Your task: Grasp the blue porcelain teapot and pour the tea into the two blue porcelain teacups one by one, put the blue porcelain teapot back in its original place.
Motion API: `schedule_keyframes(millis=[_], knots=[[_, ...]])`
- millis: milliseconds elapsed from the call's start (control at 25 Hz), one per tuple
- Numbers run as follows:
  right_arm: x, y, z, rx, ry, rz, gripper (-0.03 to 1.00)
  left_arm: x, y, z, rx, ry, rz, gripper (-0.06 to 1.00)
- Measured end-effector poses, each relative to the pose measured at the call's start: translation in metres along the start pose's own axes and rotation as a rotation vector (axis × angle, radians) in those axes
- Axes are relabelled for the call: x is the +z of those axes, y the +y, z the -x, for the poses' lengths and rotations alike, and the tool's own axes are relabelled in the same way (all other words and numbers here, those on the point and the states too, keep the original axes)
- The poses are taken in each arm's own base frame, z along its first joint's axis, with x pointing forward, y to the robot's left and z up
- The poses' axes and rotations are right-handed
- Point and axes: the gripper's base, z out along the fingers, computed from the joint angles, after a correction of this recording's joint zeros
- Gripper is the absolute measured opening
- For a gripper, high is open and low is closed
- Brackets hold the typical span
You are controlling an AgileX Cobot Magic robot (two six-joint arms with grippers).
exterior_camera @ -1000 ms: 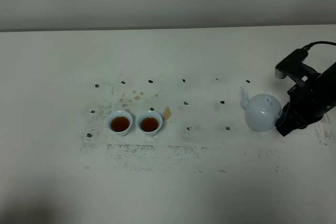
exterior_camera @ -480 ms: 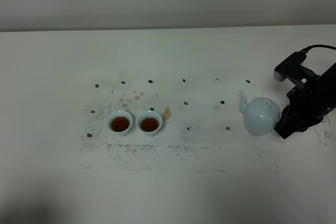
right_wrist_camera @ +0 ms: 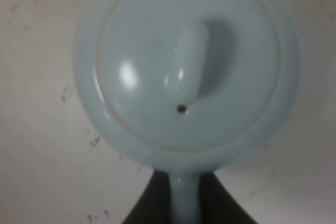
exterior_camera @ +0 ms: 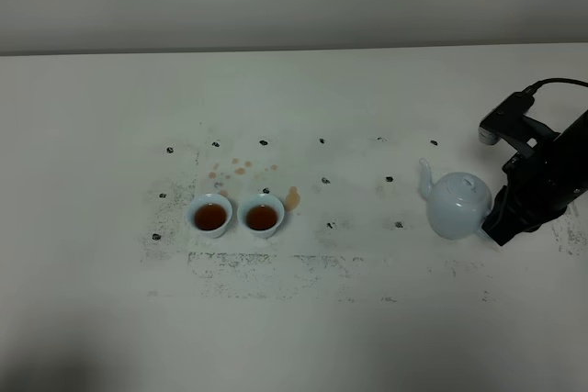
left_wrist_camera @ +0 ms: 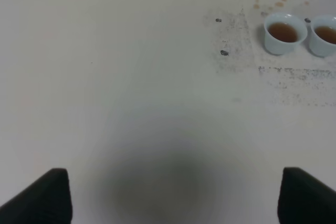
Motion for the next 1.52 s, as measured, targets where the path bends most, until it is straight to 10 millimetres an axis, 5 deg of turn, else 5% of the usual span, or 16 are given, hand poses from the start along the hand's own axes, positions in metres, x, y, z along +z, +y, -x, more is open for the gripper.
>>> schedule_keyframes(millis=[440, 1120, 1520], knots=[[-0.003, 0.000, 0.000, -0.043, 0.039, 0.014, 0.07, 0.000, 0.000, 0.000, 0.000, 0.000, 0.000, 0.76], [-0.012, -0.001, 0.005, -0.065, 0.066, 0.038, 0.54, 0.000, 0.000, 0.000, 0.000, 0.000, 0.000, 0.76], [-0.050, -0.005, 0.027, -0.094, 0.110, 0.086, 0.58, 0.000, 0.000, 0.000, 0.000, 0.000, 0.000, 0.76]])
